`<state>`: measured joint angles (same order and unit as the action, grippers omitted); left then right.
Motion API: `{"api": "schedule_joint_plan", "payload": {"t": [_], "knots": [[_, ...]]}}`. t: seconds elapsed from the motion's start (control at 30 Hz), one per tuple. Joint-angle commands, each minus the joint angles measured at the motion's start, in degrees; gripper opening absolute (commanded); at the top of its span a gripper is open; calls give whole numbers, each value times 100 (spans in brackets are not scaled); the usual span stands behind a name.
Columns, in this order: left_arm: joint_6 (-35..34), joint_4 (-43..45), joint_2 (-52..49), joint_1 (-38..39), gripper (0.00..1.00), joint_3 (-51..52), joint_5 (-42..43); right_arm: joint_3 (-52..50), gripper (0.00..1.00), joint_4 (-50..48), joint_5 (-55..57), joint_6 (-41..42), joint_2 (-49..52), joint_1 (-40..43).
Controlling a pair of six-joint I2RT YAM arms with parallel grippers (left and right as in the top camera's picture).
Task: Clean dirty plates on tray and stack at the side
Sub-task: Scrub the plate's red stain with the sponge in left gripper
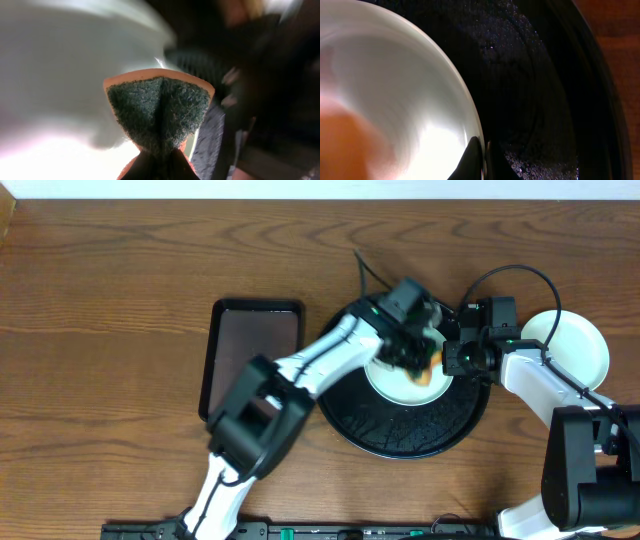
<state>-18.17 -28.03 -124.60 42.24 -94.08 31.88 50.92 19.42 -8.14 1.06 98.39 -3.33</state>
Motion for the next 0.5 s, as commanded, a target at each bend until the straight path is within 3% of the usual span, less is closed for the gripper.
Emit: {"api": "schedule_joint_plan", "payload": {"t": [0.0,0.27,0.37,0.47], "knots": [[-15,-245,994,-704,8,-306,-229,-31,2,28,11,63,-52,-9],[55,-2885,1526,-1821,8,-243,-3359,-31,6,24,11,63,-52,-9],[52,-3198,1519,-2124,8,111,-4061,-31,7,24,11,63,-52,-9],[52,-2907,1519,-2406,8,678,-4052,-31,7,26,11,63,-52,-9]]}}
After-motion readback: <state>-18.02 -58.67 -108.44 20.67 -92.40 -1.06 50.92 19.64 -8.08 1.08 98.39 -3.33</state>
